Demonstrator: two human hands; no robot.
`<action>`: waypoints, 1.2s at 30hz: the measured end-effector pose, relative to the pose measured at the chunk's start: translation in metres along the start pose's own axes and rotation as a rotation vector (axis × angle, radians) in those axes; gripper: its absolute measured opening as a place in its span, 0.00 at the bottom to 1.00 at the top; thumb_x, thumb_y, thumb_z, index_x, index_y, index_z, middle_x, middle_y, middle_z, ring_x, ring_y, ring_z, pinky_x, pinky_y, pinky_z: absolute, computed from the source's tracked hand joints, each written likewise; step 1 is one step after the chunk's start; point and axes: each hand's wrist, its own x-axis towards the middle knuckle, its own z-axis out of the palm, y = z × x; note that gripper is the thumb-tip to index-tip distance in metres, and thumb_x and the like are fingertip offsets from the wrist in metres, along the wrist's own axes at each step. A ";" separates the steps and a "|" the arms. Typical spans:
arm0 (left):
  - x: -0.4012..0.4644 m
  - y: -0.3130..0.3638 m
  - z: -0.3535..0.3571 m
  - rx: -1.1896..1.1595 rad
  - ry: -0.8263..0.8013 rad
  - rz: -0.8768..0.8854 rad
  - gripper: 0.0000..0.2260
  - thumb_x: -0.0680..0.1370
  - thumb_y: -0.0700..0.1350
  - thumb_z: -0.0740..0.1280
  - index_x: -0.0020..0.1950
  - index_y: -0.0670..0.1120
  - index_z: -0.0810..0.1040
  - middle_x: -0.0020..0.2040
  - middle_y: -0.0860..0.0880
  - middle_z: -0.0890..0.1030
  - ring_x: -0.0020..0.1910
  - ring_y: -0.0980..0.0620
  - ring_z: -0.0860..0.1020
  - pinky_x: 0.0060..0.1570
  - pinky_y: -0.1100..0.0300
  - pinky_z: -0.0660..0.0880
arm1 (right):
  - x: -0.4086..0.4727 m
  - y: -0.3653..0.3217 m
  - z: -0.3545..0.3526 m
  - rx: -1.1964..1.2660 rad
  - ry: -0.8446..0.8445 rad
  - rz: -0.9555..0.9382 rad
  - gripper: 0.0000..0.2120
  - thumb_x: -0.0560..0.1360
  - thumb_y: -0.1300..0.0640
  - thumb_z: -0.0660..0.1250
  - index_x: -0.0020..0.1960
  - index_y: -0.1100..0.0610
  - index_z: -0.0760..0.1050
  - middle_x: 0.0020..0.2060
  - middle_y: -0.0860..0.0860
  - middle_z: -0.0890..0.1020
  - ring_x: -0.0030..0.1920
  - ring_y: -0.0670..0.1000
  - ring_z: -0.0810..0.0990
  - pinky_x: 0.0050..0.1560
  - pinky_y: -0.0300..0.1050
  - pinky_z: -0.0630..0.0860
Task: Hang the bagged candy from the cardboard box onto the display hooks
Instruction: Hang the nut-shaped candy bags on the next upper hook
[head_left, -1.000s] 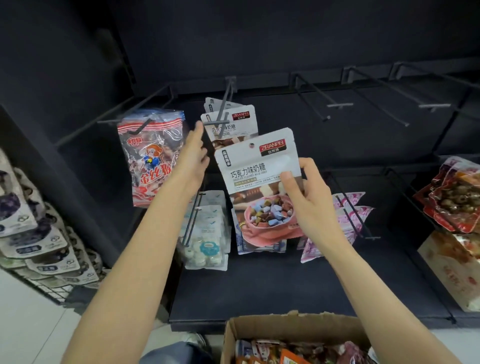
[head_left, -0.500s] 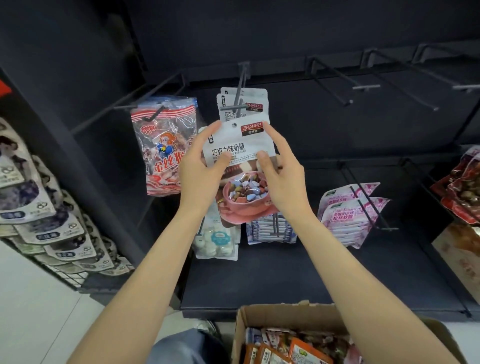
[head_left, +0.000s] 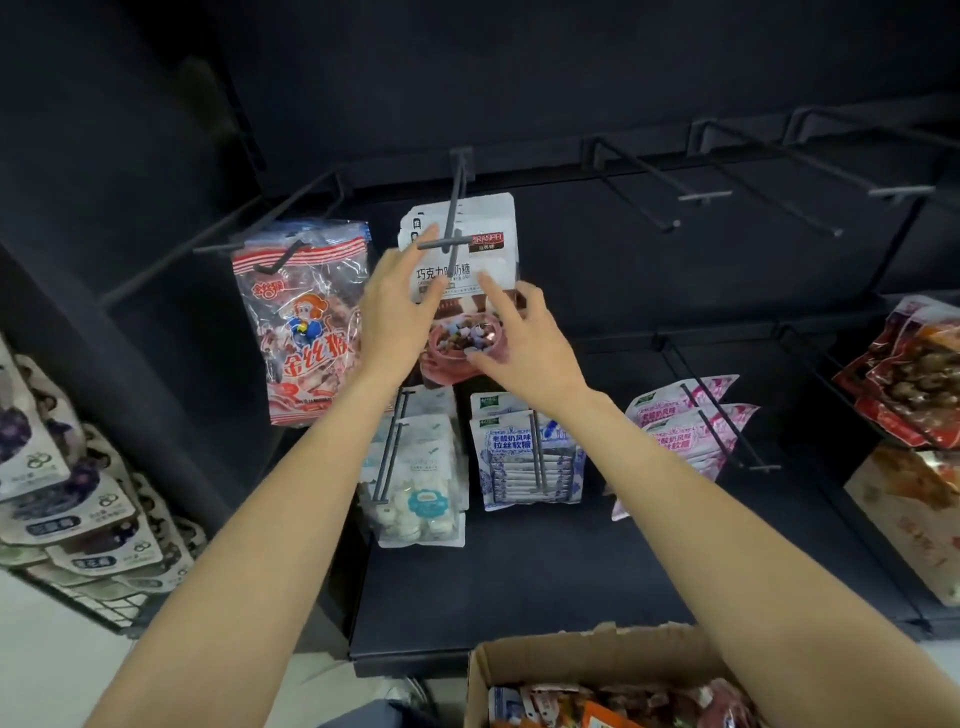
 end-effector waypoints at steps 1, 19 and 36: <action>0.005 -0.001 0.005 0.037 0.004 -0.011 0.17 0.78 0.45 0.67 0.67 0.46 0.73 0.58 0.48 0.75 0.55 0.59 0.69 0.56 0.66 0.65 | 0.004 0.000 -0.001 -0.023 -0.017 0.033 0.37 0.75 0.49 0.67 0.78 0.47 0.51 0.73 0.57 0.55 0.67 0.62 0.65 0.55 0.54 0.76; -0.312 -0.041 0.049 -0.055 -0.396 -0.206 0.11 0.78 0.47 0.62 0.58 0.52 0.77 0.42 0.54 0.80 0.42 0.53 0.77 0.45 0.51 0.75 | -0.280 0.107 0.022 -0.170 -0.139 0.037 0.12 0.75 0.52 0.59 0.49 0.54 0.79 0.33 0.49 0.81 0.31 0.54 0.80 0.27 0.43 0.74; -0.431 -0.109 0.072 0.373 -0.769 -0.828 0.17 0.77 0.39 0.63 0.66 0.43 0.70 0.59 0.40 0.78 0.55 0.38 0.77 0.53 0.47 0.73 | -0.398 0.151 0.205 -0.040 -1.144 0.298 0.46 0.72 0.50 0.72 0.78 0.51 0.45 0.76 0.53 0.53 0.76 0.56 0.52 0.74 0.56 0.56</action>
